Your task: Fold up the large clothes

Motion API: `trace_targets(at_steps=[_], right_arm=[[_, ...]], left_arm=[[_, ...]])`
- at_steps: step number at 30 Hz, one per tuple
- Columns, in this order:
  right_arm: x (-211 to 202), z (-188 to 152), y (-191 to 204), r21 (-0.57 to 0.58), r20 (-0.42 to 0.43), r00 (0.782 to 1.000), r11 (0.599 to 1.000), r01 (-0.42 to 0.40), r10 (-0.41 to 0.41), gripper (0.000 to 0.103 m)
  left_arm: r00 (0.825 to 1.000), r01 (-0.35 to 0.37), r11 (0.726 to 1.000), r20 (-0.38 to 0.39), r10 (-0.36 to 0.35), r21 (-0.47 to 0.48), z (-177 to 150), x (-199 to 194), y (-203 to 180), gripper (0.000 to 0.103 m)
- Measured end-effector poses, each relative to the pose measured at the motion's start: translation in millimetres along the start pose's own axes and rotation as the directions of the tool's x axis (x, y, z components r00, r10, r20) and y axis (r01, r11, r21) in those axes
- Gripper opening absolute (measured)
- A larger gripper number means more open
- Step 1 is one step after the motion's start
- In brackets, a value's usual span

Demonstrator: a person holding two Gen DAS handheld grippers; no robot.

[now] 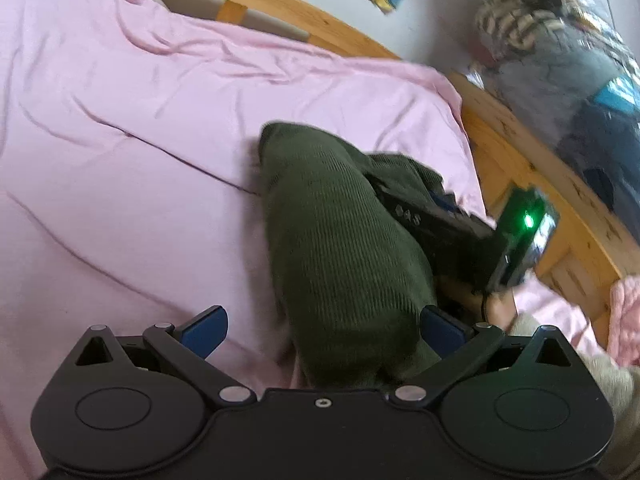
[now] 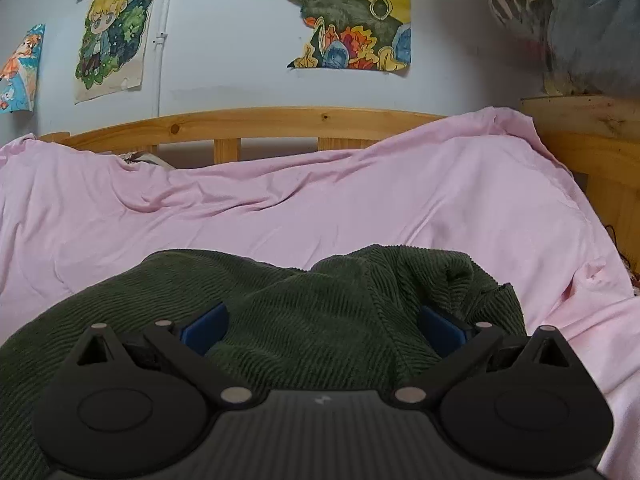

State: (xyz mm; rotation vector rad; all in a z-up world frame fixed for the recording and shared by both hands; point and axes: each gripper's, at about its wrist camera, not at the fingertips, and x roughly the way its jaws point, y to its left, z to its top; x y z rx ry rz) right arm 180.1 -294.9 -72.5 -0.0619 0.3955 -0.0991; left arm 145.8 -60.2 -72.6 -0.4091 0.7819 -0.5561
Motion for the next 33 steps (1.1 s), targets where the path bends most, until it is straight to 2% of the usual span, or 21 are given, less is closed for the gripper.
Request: trace_targets(at_steps=[4, 6, 8, 12, 16, 19, 23, 27, 30, 33], right_arm=[[-30.6, 23.7, 4.7, 0.01, -0.045, 0.999, 1.0, 0.02, -0.02, 0.103], [-53.8, 31.9, 7.6, 0.026, -0.027, 0.999, 0.999, -0.033, 0.034, 0.103], [-74.8, 35.6, 17.0, -0.025, -0.027, 0.996, 0.996, -0.08, 0.079, 0.103], [-89.0, 15.5, 46.3, -0.206, -0.044, 0.998, 0.977, -0.046, 0.038, 0.103], [-86.2, -8.7, 56.8, -0.245, 0.034, 0.999, 0.969, 0.028, -0.02, 0.103], [-84.4, -19.0, 65.3, -0.3, 0.09, 0.995, 0.952, 0.06, -0.035, 0.103], [-82.7, -20.6, 55.7, -0.224, 0.083, 0.997, 0.974, 0.023, -0.004, 0.103], [-96.3, -2.7, 29.2, -0.089, 0.072, 0.996, 0.995, -0.043, 0.049, 0.103], [-108.5, 8.7, 7.6, -0.011, 0.14, 0.99, 1.0, 0.021, -0.019, 0.103], [-103.7, 15.1, -22.9, 0.128, 0.106, 0.993, 0.991, 0.041, -0.055, 0.103]], left_arm=[[0.996, -0.048, 0.993, 0.064, 0.055, -0.109, -1.9, -14.8, 4.1, 0.102], [0.995, -0.059, 0.989, 0.072, 0.069, -0.134, -2.7, -22.9, 7.0, 0.102], [0.99, -0.088, 0.988, 0.097, 0.101, -0.128, -2.2, -31.9, 7.3, 0.102], [0.977, -0.125, 0.979, 0.15, 0.15, -0.164, 0.1, -45.6, 5.4, 0.102], [0.976, -0.144, 0.975, 0.138, 0.168, -0.167, 0.8, -47.5, 1.5, 0.102], [0.975, -0.154, 0.973, 0.135, 0.178, -0.169, -1.2, -45.4, -0.9, 0.102], [0.974, -0.162, 0.97, 0.127, 0.186, -0.179, -4.7, -38.6, -2.4, 0.102], [0.976, -0.162, 0.971, 0.117, 0.184, -0.174, -4.6, -34.2, -3.5, 0.102], [0.978, -0.149, 0.977, 0.124, 0.168, -0.152, -3.0, -33.0, -5.6, 0.102], [0.98, -0.145, 0.981, 0.12, 0.161, -0.131, -1.5, -29.3, -7.5, 0.102]])
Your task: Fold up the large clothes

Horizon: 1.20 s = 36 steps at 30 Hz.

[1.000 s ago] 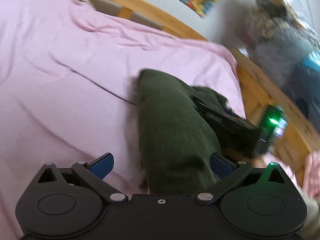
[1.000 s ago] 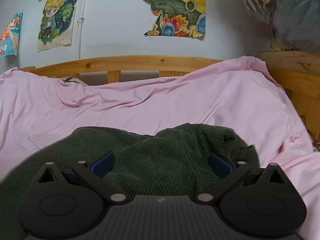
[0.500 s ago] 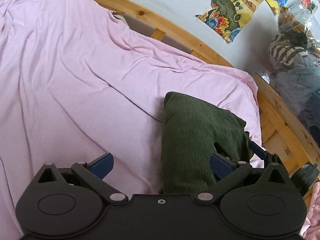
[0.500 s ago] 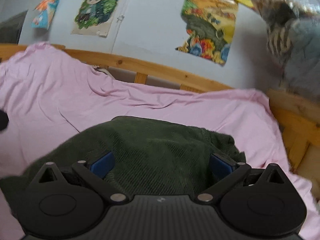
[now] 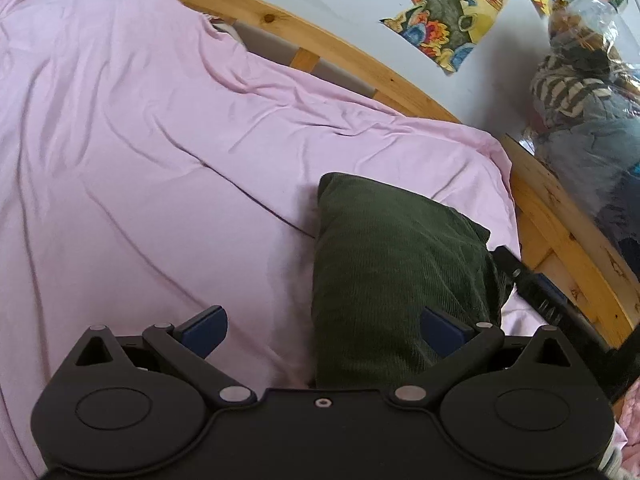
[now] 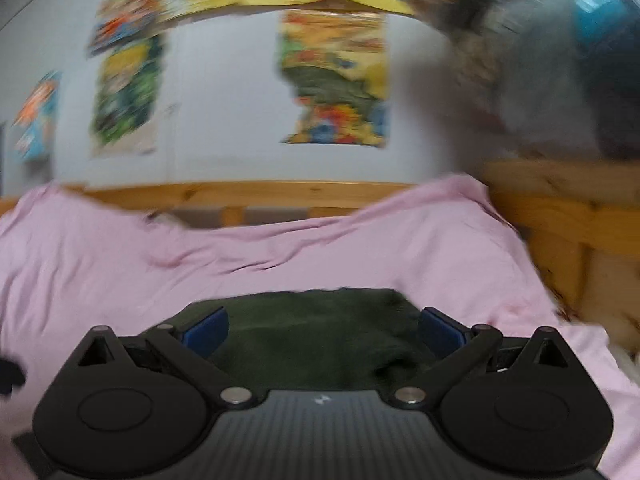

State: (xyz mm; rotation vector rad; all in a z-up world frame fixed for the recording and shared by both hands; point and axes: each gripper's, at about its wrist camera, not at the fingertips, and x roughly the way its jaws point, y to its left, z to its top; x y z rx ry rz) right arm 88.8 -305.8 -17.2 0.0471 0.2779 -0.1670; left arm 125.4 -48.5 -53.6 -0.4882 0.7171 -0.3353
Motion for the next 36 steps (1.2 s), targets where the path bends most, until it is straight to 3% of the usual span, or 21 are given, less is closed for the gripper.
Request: trace_targets(at_steps=[4, 7, 14, 22, 36], right_arm=[[22.0, -6.0, -50.7, 0.274, -0.134, 0.989, 0.962, -0.025, 0.064, 0.103], [41.3, -16.0, -71.7, 0.362, -0.236, 0.964, 0.932, -0.033, 0.125, 0.103], [59.4, -28.0, -65.0, 0.272, -0.257, 0.961, 0.962, -0.028, 0.101, 0.103], [70.3, -37.5, -82.5, 0.436, -0.232, 0.941, 0.891, -0.127, 0.247, 0.103], [75.3, -40.2, -79.6, 0.388, -0.247, 0.943, 0.914, -0.115, 0.223, 0.103]], left_arm=[[1.0, 0.002, 1.0, -0.021, -0.002, 0.026, 2.1, 7.2, -5.2, 0.102], [0.999, 0.009, 0.999, -0.036, -0.007, 0.044, 3.3, 14.1, -10.6, 0.102], [0.997, 0.02, 0.997, -0.08, -0.014, 0.077, -1.6, 27.2, -22.1, 0.102], [0.989, 0.036, 0.995, -0.144, -0.022, 0.091, -1.3, 42.6, -27.0, 0.102], [0.982, 0.004, 0.992, -0.186, 0.019, 0.123, -1.6, 53.5, -30.4, 0.102]])
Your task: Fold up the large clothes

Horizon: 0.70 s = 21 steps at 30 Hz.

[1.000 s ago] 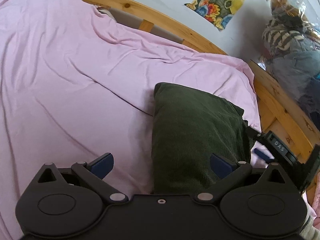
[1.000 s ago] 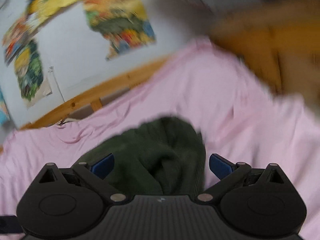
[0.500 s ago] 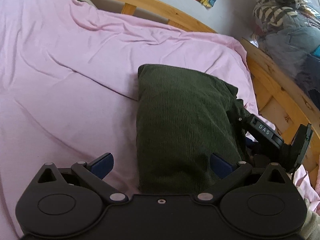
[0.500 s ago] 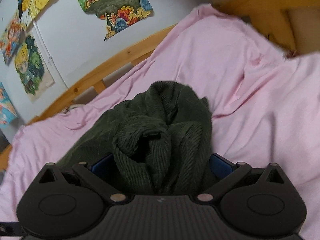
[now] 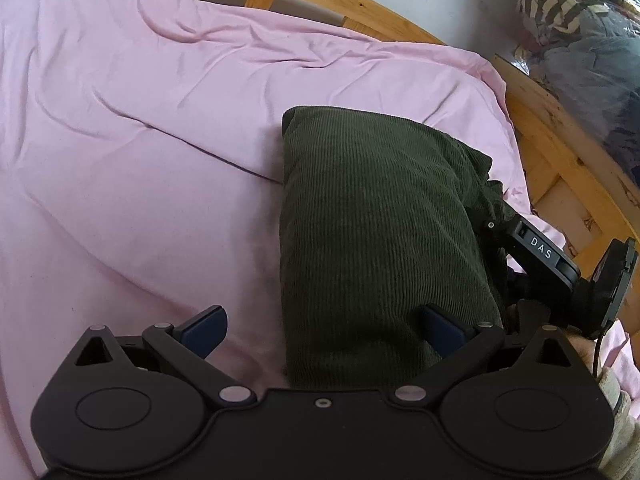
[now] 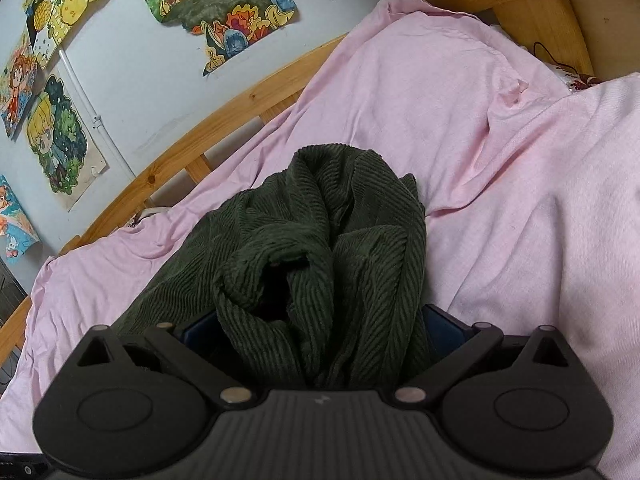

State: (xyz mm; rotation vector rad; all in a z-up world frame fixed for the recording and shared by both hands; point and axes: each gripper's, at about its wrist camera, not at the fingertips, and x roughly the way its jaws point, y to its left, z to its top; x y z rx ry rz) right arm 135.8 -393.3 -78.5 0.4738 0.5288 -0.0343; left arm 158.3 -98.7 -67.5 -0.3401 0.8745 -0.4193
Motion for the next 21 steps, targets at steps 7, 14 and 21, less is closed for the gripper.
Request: trace_targets(at_steps=[7, 14, 21], right_arm=[[-0.8, -2.4, 1.1, -0.01, 0.002, 1.0, 1.0, 0.007, -0.007, 0.103], [-0.2, -3.6, 1.3, -0.01, 0.004, 1.0, 1.0, 0.006, -0.006, 0.103], [-1.8, -5.8, -4.0, 0.004, 0.029, 0.999, 1.0, -0.031, 0.031, 0.103]], left_arm=[[1.0, -0.002, 1.0, -0.011, 0.002, 0.025, 0.0, 0.8, -3.0, 0.102], [0.999, 0.024, 1.0, -0.03, -0.024, 0.006, 1.3, 4.0, -1.8, 0.102], [0.998, 0.059, 0.998, 0.019, -0.059, -0.018, 8.8, 2.4, 7.2, 0.102]])
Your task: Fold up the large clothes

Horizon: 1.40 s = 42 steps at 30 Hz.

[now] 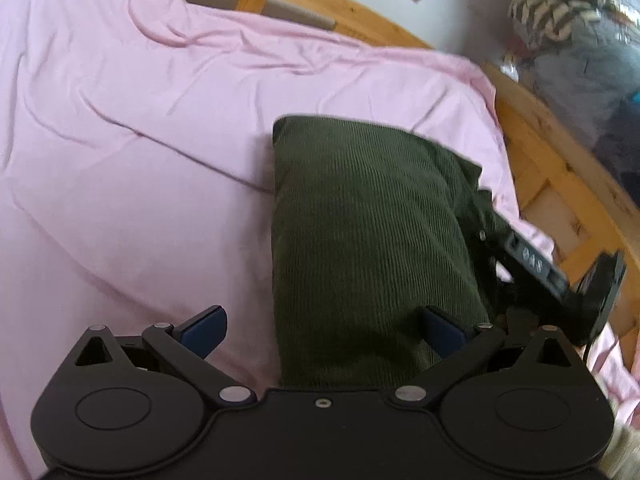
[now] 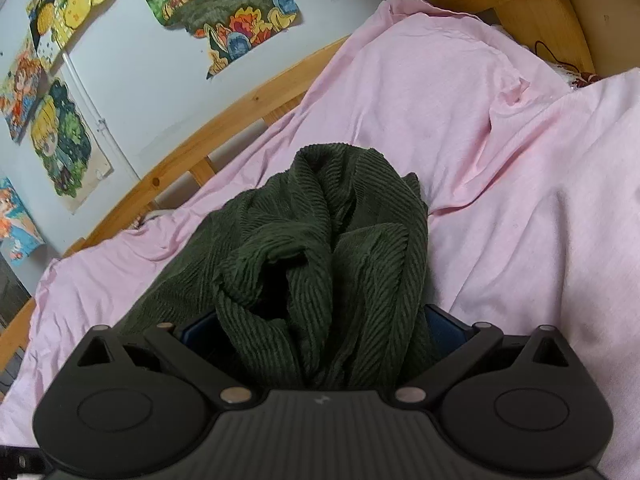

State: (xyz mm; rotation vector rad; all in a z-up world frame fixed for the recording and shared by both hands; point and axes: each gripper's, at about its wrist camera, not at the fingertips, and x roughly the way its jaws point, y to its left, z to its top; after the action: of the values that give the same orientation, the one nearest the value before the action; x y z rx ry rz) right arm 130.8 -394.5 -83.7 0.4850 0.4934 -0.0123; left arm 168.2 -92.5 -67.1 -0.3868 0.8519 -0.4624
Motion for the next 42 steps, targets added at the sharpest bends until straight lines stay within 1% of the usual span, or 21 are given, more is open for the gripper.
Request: trace_targets(at_steps=[3, 5, 7, 9, 11, 12, 13, 14, 15, 16, 17, 18, 19, 21, 25, 29, 33, 37, 39, 40, 42], right_arm=[[-0.3, 0.3, -1.0, 0.008, 0.002, 1.0, 1.0, -0.005, 0.005, 0.103], [-0.2, 0.3, -0.8, 0.004, 0.002, 1.0, 1.0, -0.004, 0.004, 0.103], [0.0, 0.0, -0.8, -0.001, -0.001, 1.0, 1.0, -0.005, 0.005, 0.102], [0.0, -0.4, -0.3, -0.004, -0.004, 1.0, 1.0, -0.004, 0.004, 0.1], [-0.4, -0.9, -0.3, 0.001, -0.006, 1.0, 1.0, -0.008, 0.008, 0.095], [-0.6, -0.8, 0.7, 0.008, -0.007, 1.0, 1.0, -0.009, 0.009, 0.089], [-2.2, -1.1, 0.7, 0.013, -0.003, 1.0, 1.0, -0.014, 0.014, 0.083], [-3.9, -1.5, 1.3, 0.015, 0.002, 1.0, 1.0, -0.016, 0.016, 0.078], [-5.5, -1.6, 2.3, 0.013, 0.006, 1.0, 1.0, -0.016, 0.016, 0.07], [-7.7, -1.2, 3.9, 0.005, 0.01, 1.0, 1.0, -0.011, 0.011, 0.062], [-10.1, -0.6, 5.0, -0.002, 0.017, 1.0, 1.0, -0.012, 0.012, 0.058], [-13.0, -0.1, 6.2, -0.003, 0.025, 1.0, 1.0, -0.018, 0.018, 0.05], [-16.1, 0.8, 7.7, 0.001, 0.032, 0.999, 1.0, -0.029, 0.029, 0.044], [-22.4, 1.7, 13.6, 0.0, 0.054, 0.997, 0.999, -0.052, 0.052, 0.04], [-30.7, 4.7, 45.2, -0.089, 0.101, 0.99, 0.992, -0.085, 0.094, 0.039], [-26.2, 7.1, 73.2, -0.124, 0.105, 0.98, 0.98, -0.154, 0.167, 0.039], [-0.1, 3.6, 107.3, -0.121, 0.065, 0.971, 0.968, -0.221, 0.23, 0.039], [35.5, -5.4, 136.4, -0.086, 0.002, 0.963, 0.959, -0.269, 0.27, 0.039], [54.0, -11.8, 146.0, -0.066, -0.035, 0.964, 0.961, -0.267, 0.265, 0.04], [63.2, -15.9, 148.7, -0.064, -0.063, 0.967, 0.966, -0.251, 0.247, 0.04], [76.9, -25.5, 151.9, -0.089, -0.107, 0.978, 0.978, -0.187, 0.177, 0.043]], left_arm=[[0.998, 0.06, 0.998, -0.017, -0.06, -0.037, 7.6, 8.9, 12.2, 0.102], [0.995, 0.095, 0.994, -0.037, -0.097, -0.045, 10.4, 15.8, 15.9, 0.102], [0.987, 0.141, 0.988, -0.064, -0.146, -0.066, 13.4, 26.3, 20.8, 0.102], [0.974, 0.182, 0.975, -0.112, -0.197, -0.13, 15.9, 40.7, 27.3, 0.102], [0.954, 0.219, 0.953, -0.159, -0.254, -0.208, 17.7, 54.4, 33.5, 0.102], [0.947, 0.225, 0.947, -0.176, -0.267, -0.228, 18.7, 58.7, 33.7, 0.102], [0.948, 0.224, 0.95, -0.177, -0.264, -0.215, 19.2, 59.8, 31.0, 0.101], [0.952, 0.228, 0.957, -0.168, -0.258, -0.178, 20.0, 58.2, 25.8, 0.095], [0.956, 0.221, 0.965, -0.165, -0.243, -0.142, 20.7, 56.9, 19.0, 0.095], [0.959, 0.208, 0.97, -0.169, -0.228, -0.126, 21.6, 56.3, 14.0, 0.093], [0.962, 0.197, 0.972, -0.168, -0.217, -0.125, 22.1, 55.4, 10.4, 0.091], [0.964, 0.191, 0.974, -0.165, -0.21, -0.122, 22.0, 54.2, 8.5, 0.089], [0.966, 0.186, 0.976, -0.161, -0.204, -0.116, 22.8, 52.4, 7.2, 0.086], [0.969, 0.189, 0.976, -0.141, -0.203, -0.107, 22.0, 45.8, 5.1, 0.082], [0.975, 0.195, 0.977, -0.092, -0.203, -0.088, 21.3, 24.6, 6.0, 0.081], [0.98, 0.192, 0.978, -0.039, -0.196, -0.076, 30.5, -7.3, 26.5, 0.081], [0.991, 0.13, 0.989, -0.012, -0.131, -0.073, 45.6, -36.1, 55.0, 0.081], [0.998, 0.055, 0.993, 0.006, -0.055, -0.105, 55.3, -58.5, 88.0, 0.081], [1.0, 0.021, 0.991, 0.01, -0.02, -0.13, 57.3, -63.7, 103.0, 0.081], [1.0, 0.006, 0.991, 0.012, -0.004, -0.137, 56.6, -65.2, 109.7, 0.081], [1.0, -0.027, 0.989, 0.003, 0.027, -0.148, 52.1, -59.7, 120.8, 0.082]])
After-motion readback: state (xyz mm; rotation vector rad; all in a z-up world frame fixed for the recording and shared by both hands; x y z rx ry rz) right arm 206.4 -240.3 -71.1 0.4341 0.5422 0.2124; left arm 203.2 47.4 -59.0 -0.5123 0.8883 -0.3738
